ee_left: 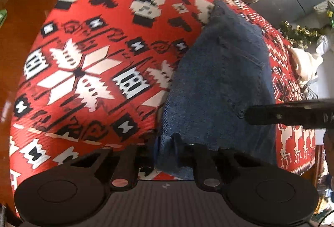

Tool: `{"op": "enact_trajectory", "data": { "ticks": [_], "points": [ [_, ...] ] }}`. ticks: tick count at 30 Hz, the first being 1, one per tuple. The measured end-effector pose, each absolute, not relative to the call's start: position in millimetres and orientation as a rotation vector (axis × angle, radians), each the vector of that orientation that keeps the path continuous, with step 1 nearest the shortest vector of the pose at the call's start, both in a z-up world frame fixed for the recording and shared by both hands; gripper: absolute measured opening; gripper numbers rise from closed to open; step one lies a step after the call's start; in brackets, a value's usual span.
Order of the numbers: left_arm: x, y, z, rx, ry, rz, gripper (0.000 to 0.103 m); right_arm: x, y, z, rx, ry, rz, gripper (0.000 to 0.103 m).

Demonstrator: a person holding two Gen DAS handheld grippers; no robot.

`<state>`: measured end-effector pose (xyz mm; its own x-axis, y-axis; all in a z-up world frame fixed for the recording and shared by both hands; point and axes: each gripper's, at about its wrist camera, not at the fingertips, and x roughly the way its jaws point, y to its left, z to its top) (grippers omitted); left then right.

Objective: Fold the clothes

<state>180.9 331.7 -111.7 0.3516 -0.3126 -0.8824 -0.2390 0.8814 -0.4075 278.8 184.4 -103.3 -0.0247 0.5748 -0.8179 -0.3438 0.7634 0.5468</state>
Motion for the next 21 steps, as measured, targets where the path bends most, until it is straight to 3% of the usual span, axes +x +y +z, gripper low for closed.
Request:
{"op": "enact_trajectory", "data": {
  "ticks": [3, 7, 15, 19, 21],
  "points": [
    [173.1, 320.5, -93.0, -0.520, 1.170, -0.075, 0.013, 281.8, 197.0, -101.4, 0.268, 1.447, 0.756, 0.024],
    [167.4, 304.6, -77.7, -0.535, 1.126, -0.106, 0.012, 285.2, 211.7, -100.9, 0.308, 1.488, 0.749, 0.038],
    [169.9, 284.2, -75.1, -0.579, 1.096, -0.157, 0.012, 276.7, 225.2, -111.1, 0.154, 1.576, 0.659, 0.040],
    [174.2, 279.4, -74.5, -0.601, 1.089, -0.183, 0.013, 273.9, 219.3, -114.8, 0.100, 1.571, 0.624, 0.008],
    [174.7, 283.5, -72.7, -0.669, 1.070, -0.201, 0.013, 273.0, 210.6, -112.6, 0.082, 1.535, 0.639, 0.006]
  ]
}}
